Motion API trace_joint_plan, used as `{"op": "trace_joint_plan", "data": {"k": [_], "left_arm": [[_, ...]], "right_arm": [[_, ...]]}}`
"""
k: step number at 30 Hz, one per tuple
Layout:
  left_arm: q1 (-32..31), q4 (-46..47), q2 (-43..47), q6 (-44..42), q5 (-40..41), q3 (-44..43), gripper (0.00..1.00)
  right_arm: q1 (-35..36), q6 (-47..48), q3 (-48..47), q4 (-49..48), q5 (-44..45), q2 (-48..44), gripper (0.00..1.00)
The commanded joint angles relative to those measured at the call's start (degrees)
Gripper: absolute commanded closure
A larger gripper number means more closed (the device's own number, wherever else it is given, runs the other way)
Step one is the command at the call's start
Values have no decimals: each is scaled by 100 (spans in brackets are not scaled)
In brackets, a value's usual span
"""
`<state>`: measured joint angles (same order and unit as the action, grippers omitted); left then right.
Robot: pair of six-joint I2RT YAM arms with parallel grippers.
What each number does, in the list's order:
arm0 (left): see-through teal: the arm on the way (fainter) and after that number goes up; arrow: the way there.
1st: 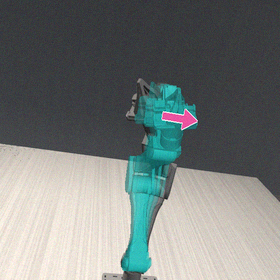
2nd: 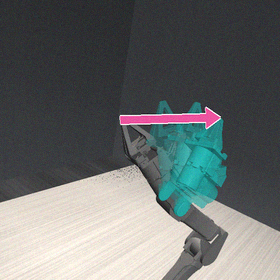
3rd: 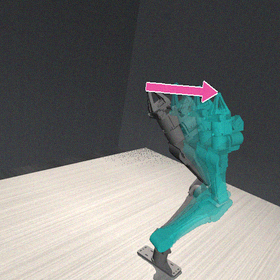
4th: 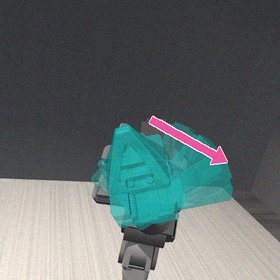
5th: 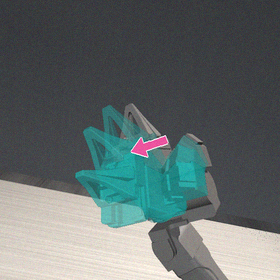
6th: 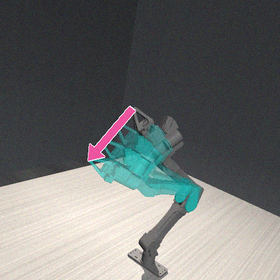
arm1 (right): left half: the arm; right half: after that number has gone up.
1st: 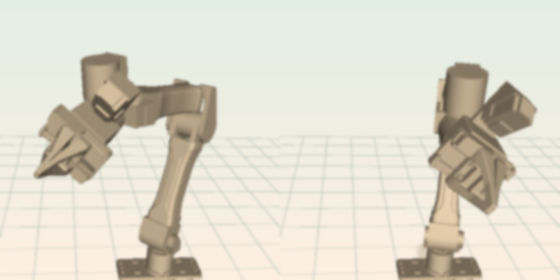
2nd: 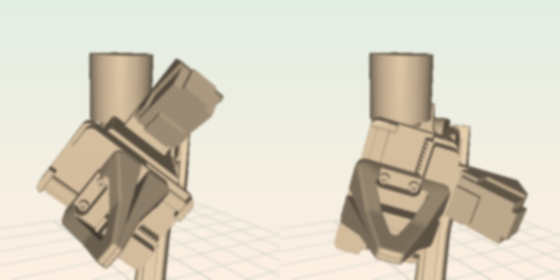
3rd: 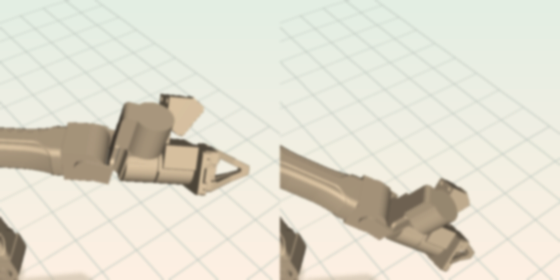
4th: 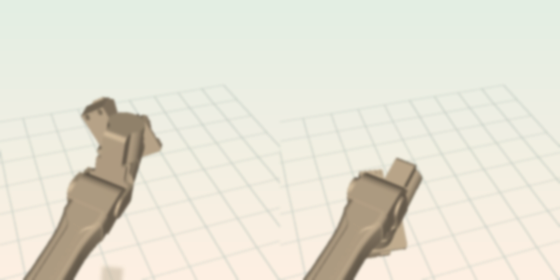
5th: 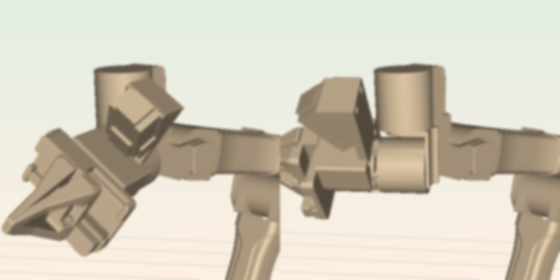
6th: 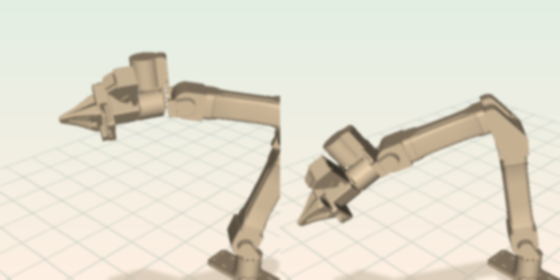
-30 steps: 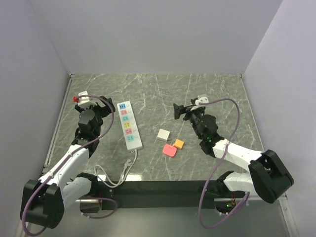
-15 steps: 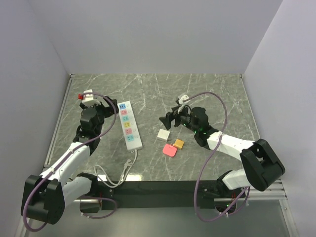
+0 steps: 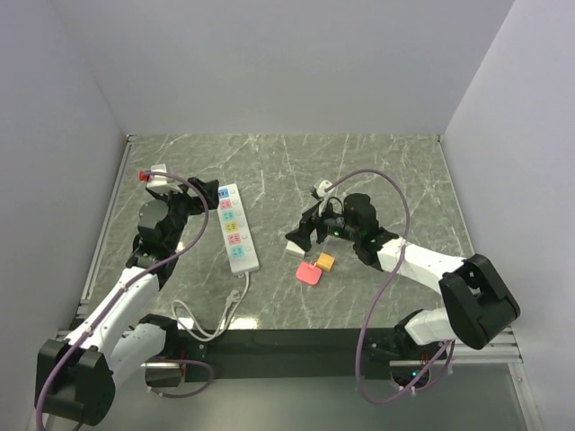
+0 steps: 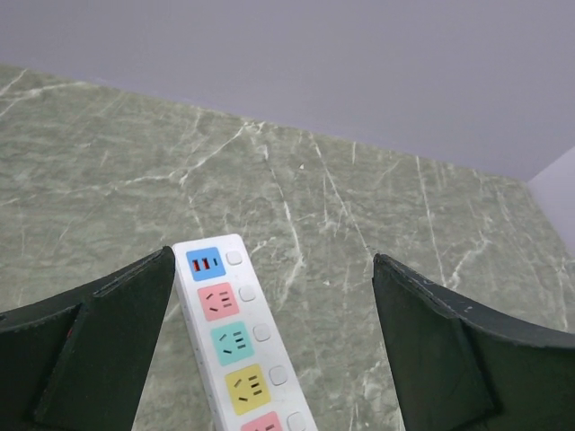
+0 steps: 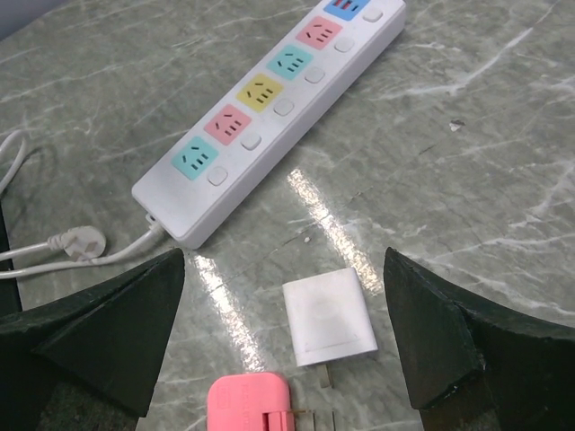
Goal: Insert the plug
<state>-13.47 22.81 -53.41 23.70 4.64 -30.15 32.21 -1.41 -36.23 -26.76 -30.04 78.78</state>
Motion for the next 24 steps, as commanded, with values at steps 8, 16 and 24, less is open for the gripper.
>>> {"op": "trace_joint_plan", "data": {"k": [8, 16, 24], "left_arm": [[-24, 127, -90, 11, -236, -61, 2], [-24, 22, -205, 11, -70, -114, 2], [-24, 49, 32, 20, -113, -8, 2]], "right_arm": [[5, -96, -16, 251, 482, 110, 3], [338, -263, 10, 313, 832, 577, 4], [682, -298, 239, 268, 1773, 673, 4]]}}
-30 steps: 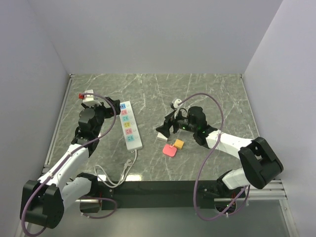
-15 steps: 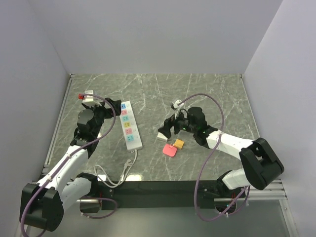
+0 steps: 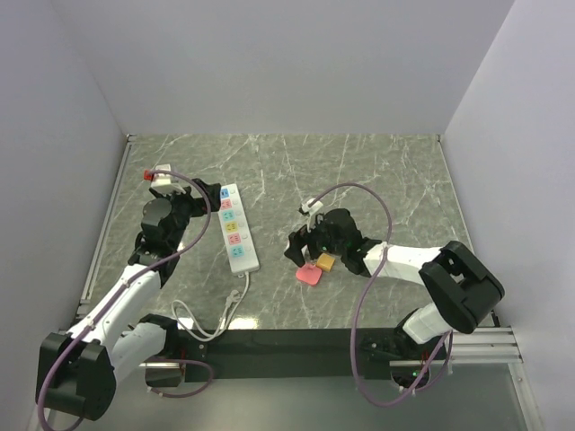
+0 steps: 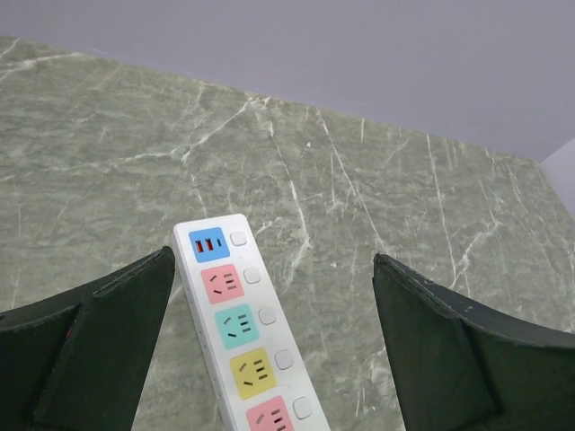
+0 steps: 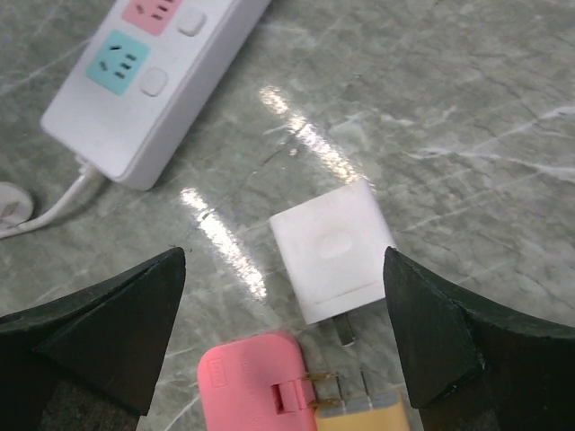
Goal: Insert the plug
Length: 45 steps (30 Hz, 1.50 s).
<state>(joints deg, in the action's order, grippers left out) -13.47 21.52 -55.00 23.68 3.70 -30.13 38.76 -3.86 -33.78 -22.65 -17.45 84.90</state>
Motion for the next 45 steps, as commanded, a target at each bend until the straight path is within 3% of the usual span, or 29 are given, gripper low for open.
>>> {"op": "trace_joint_plan", "data": {"k": [1, 6, 25, 28, 32, 38, 45], "left_arm": [[-24, 160, 192, 22, -19, -10, 2], [-24, 124, 350, 31, -19, 33, 1], [-24, 133, 341, 31, -151, 25, 1], [-24, 142, 359, 31, -159, 42, 1], [-24, 160, 376, 40, -151, 51, 0], [-24, 160, 324, 31, -195, 33, 1], [-24, 239, 271, 14, -300, 33, 1]], "right_arm": [[35, -54, -32, -64, 619, 105, 4], [131, -124, -76, -46, 1235, 325, 4], [395, 254, -269, -134, 1174, 799, 10], [457, 306, -278, -108, 1122, 852, 16], [518, 307, -278, 33, 963, 817, 36], [843, 333, -410, 516, 743, 729, 41], [905, 333, -630, 552, 1296, 801, 59]]}}
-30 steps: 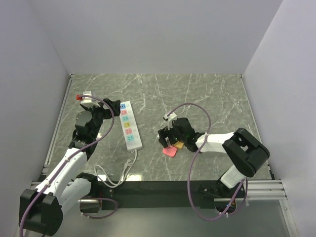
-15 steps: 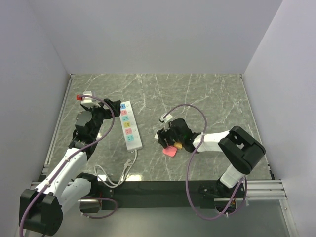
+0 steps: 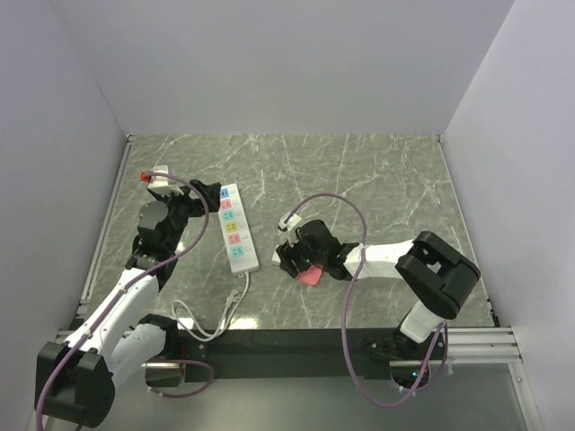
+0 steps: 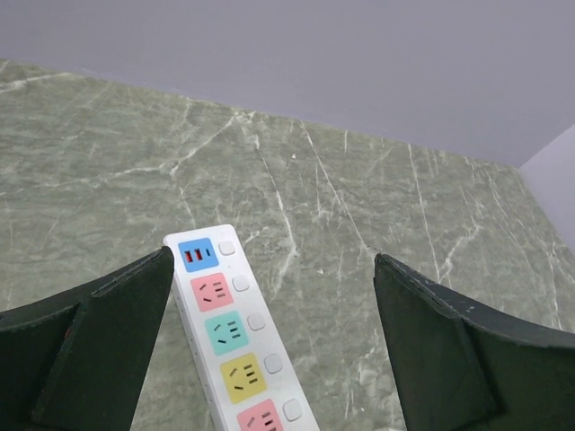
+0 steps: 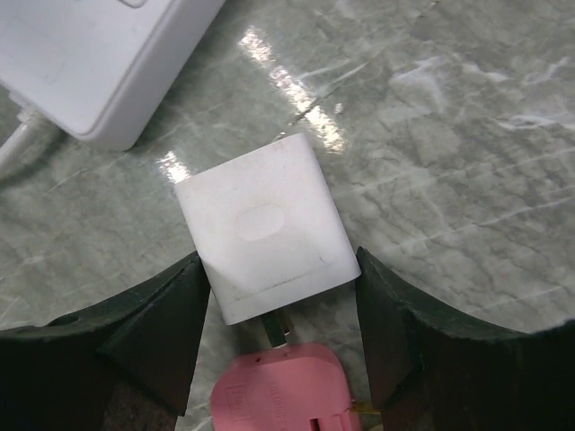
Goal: Insert the plug
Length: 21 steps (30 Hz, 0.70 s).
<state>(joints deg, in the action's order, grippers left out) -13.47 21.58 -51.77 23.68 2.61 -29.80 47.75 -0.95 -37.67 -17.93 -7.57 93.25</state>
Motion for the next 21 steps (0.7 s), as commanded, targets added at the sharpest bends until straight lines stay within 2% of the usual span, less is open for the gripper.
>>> {"op": "trace_joint_plan", "data": {"k": [1, 2, 5, 12, 13, 16, 21], "left_arm": [[-24, 258, -70, -4, -295, -8, 1], [-24, 346, -131, -13, -592, -8, 1], [-24, 487, -280, 40, -999, -8, 1], [-24, 1005, -676, 460, -2316, 62, 1], [-32, 1354, -799, 549, -2822, 88, 2], [-93, 1987, -975, 962, -3528, 168, 2], [-453, 2209, -1160, 1243, -3645, 97, 3]], "right_arm": [[7, 42, -241, 45, 405, -114, 61], [7, 42, -249, 27, 528, -219, 65], [7, 305, -355, -17, 941, -693, 69], [-2, 666, -882, -131, 1302, -1370, 69], [-2, 692, -882, -271, 1294, -1423, 70], [-2, 701, -795, -552, 1267, -1661, 70], [-2, 763, -575, -922, 1092, -2047, 69]]}}
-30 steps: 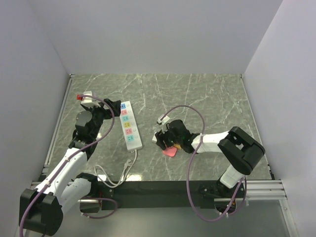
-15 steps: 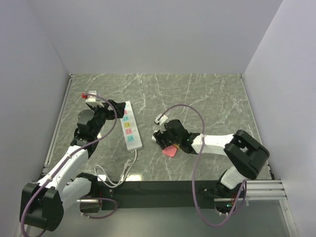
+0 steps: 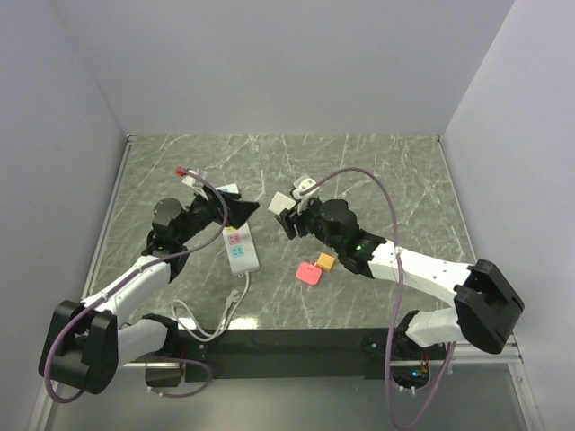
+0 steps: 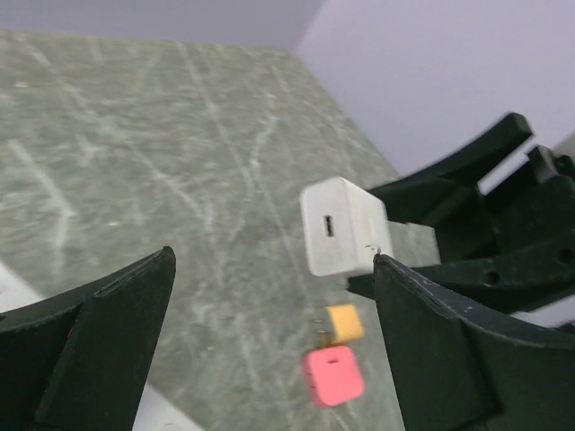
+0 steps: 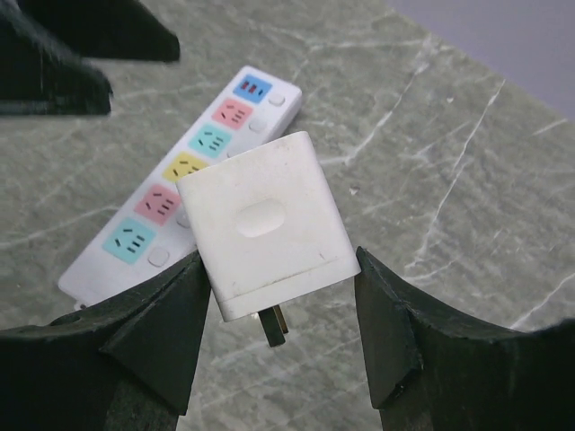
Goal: Insert the plug
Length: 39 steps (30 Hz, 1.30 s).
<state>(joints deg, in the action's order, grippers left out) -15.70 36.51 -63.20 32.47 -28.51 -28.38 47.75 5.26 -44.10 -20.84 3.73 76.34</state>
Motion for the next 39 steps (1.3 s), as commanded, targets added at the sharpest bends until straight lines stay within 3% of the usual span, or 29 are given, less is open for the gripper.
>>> {"op": "trace_joint_plan", "data": {"k": [1, 9, 15, 21, 26, 27, 28, 30, 31, 34, 39], "left_arm": [[-292, 804, -60, 426, -541, -45, 3], [-960, 762, -351, 454, -199, -370, 4], [-1049, 1085, -649, 637, -295, -440, 12], [-1093, 1463, -983, 831, -444, -502, 32], [-1093, 1719, -1159, 910, -663, -554, 63], [-1101, 1702, -1194, 884, -725, -581, 68], [-1101, 1675, -1282, 858, -778, -616, 81], [-1093, 1614, -1361, 788, -963, -712, 96], [-1093, 1561, -1414, 744, -1033, -747, 100], [-1084, 1079, -1389, 341, -1157, -949, 100], [-1023, 85, -1028, -635, -1130, -1231, 100]], "right_arm": [[-2, 142, 103, -745, -100, -400, 69], [-2, 81, 322, -1071, -355, -620, 69], [-2, -42, 525, -1308, -654, -760, 69], [15, -86, 718, -1423, -865, -998, 67], [-2, 2, 762, -1353, -979, -1024, 63], [7, 19, 762, -1352, -1057, -1007, 61], [15, 45, 745, -1309, -1093, -980, 55], [-2, 81, 683, -1239, -1189, -945, 46], [7, 159, 640, -1125, -1234, -928, 34], [-2, 510, 525, -652, -1506, -980, 18], [-107, 959, 604, -8, -1629, -1603, 13]]}}
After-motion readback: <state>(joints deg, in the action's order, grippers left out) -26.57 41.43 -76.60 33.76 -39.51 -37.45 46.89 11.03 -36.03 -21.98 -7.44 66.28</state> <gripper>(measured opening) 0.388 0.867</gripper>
